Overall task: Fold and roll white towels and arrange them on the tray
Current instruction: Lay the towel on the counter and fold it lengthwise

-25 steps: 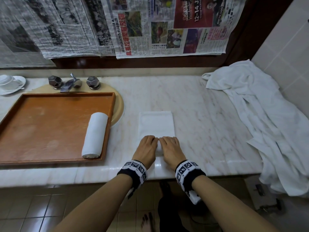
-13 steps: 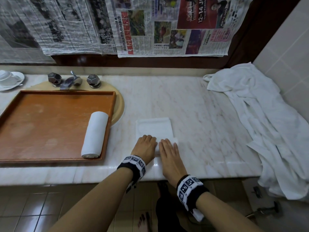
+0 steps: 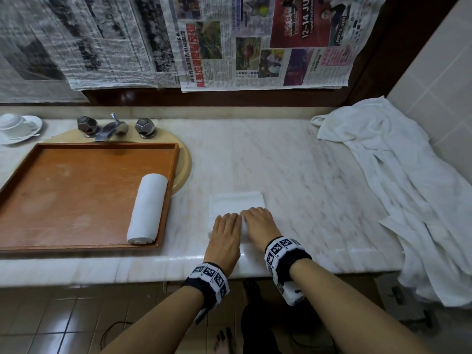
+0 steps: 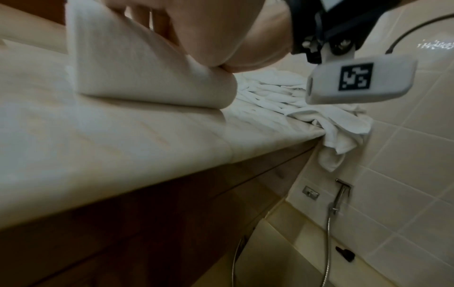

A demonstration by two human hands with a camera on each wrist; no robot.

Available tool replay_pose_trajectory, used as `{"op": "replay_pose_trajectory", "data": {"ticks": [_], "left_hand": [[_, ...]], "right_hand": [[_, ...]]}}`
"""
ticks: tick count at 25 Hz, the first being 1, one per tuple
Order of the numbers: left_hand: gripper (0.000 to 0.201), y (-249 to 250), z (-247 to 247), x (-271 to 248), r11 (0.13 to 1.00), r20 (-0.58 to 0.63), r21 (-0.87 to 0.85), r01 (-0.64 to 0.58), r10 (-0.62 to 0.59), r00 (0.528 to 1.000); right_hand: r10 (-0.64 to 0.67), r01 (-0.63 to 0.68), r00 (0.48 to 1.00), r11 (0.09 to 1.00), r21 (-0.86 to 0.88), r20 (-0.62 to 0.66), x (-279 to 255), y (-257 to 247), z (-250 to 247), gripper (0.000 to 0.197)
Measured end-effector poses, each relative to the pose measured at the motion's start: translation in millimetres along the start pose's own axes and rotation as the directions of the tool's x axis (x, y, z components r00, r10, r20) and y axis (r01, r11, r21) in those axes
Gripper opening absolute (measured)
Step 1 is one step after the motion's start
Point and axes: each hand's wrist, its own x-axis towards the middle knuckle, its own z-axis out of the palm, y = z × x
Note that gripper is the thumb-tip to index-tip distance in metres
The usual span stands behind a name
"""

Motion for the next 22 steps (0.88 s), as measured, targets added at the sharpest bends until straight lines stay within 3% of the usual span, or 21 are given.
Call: {"op": "replay_pose_trajectory", "data": {"ticks": [3, 5, 9, 10, 12, 14, 22], "left_hand": [[0.065, 6, 4, -7, 0.997, 0.123, 0.074, 0.01, -0.019, 0.992], [0.079, 4, 6, -5, 0.984, 0.236, 0.176, -0.015, -0.027, 0.971], [0.073, -2, -4, 22, 0.952, 0.33, 0.306, -0.011, -0.096, 0.939], [0.07, -4, -7, 32, 0.947, 0.349, 0.322, -0.016, -0.103, 0.931], [0.072, -6, -14, 51, 0.938, 0.378, 0.344, -0.036, -0.103, 0.92], [0.072, -7, -20, 63, 0.933, 0.397, 0.359, -0.029, -0.124, 0.91], [0.085, -20, -14, 87, 0.928, 0.396, 0.373, 0.004, -0.163, 0.904]], "right_hand": [[0.046, -0.049, 0.996, 0.998, 0.042, 0.072, 3, -4, -5, 0.032], [0.072, -0.074, 0.996, 0.996, 0.056, 0.047, 3, -4, -6, 0.035], [-0.036, 0.033, 0.965, 0.999, -0.016, -0.261, -25, -11, 12, 0.049], [-0.056, 0.04, 0.967, 0.997, -0.067, -0.248, -32, -11, 17, 0.06], [-0.003, -0.014, 0.995, 0.986, -0.164, -0.101, -37, -9, 19, 0.083], [0.03, -0.024, 0.999, 0.967, -0.253, 0.019, -25, -7, 11, 0.088], [0.012, 0.027, 0.99, 0.961, -0.276, 0.138, 38, 7, -5, 0.102]]}}
